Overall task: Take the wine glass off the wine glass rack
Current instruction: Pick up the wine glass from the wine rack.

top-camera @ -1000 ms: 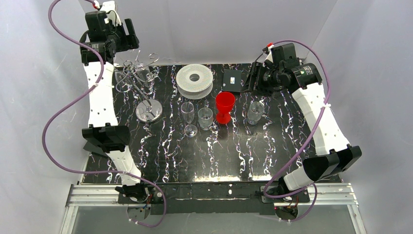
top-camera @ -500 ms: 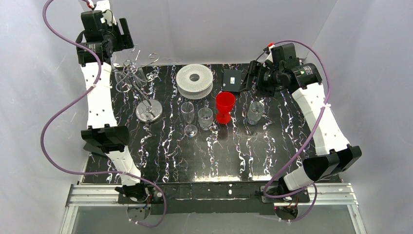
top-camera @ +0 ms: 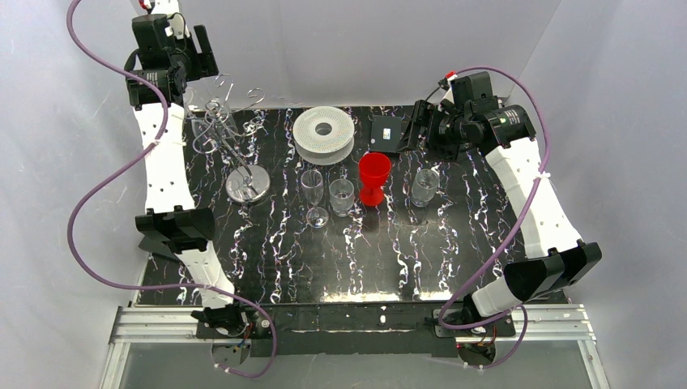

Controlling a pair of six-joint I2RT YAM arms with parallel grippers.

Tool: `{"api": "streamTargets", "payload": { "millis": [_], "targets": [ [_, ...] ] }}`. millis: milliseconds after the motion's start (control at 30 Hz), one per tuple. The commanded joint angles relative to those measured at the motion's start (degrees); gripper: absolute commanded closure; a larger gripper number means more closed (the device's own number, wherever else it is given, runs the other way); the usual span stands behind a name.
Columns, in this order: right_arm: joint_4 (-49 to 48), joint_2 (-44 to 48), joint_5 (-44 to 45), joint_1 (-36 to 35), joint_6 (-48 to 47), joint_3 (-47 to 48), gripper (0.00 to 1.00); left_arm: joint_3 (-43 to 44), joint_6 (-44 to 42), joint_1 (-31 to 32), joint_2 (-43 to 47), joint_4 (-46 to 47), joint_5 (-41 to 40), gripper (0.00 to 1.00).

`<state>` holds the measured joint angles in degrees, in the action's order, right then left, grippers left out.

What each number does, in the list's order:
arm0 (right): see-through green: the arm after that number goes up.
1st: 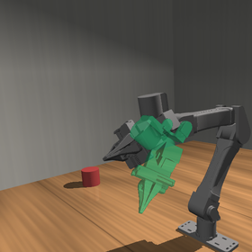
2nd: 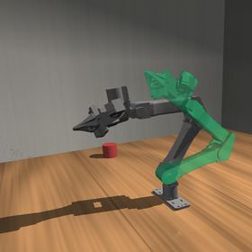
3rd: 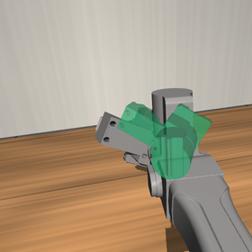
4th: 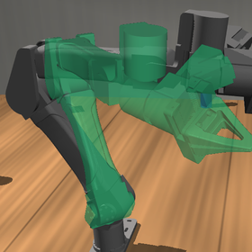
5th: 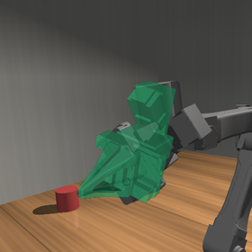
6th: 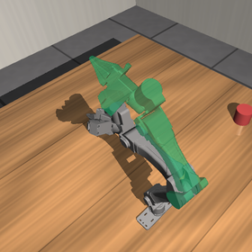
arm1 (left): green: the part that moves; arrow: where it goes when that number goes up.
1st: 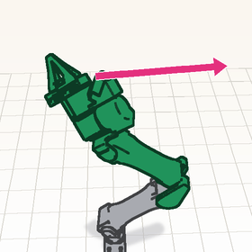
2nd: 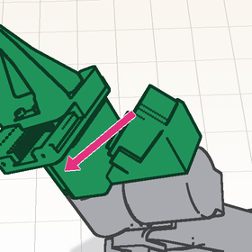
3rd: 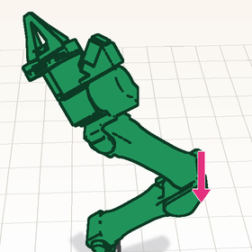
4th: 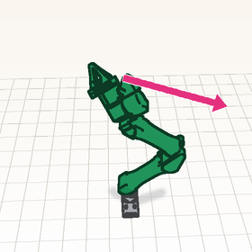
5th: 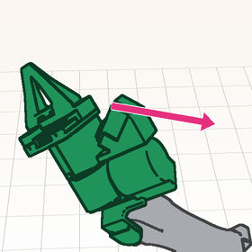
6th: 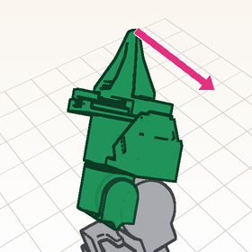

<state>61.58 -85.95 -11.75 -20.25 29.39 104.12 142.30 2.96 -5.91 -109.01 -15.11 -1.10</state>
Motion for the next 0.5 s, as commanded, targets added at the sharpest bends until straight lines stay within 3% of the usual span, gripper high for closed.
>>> {"api": "streamTargets", "payload": {
  "millis": [0,467],
  "targets": [
    [-0.8,0.1,0.4,0.4,-0.4,0.7,0.12,2.2,-0.3,-0.4,0.0,5.3,-2.4,0.51],
    [-0.9,-0.4,0.5,0.9,-0.4,1.0,0.09,4.6,3.1,-0.4,-3.6,9.6,-3.2,0.53]
  ]
}}
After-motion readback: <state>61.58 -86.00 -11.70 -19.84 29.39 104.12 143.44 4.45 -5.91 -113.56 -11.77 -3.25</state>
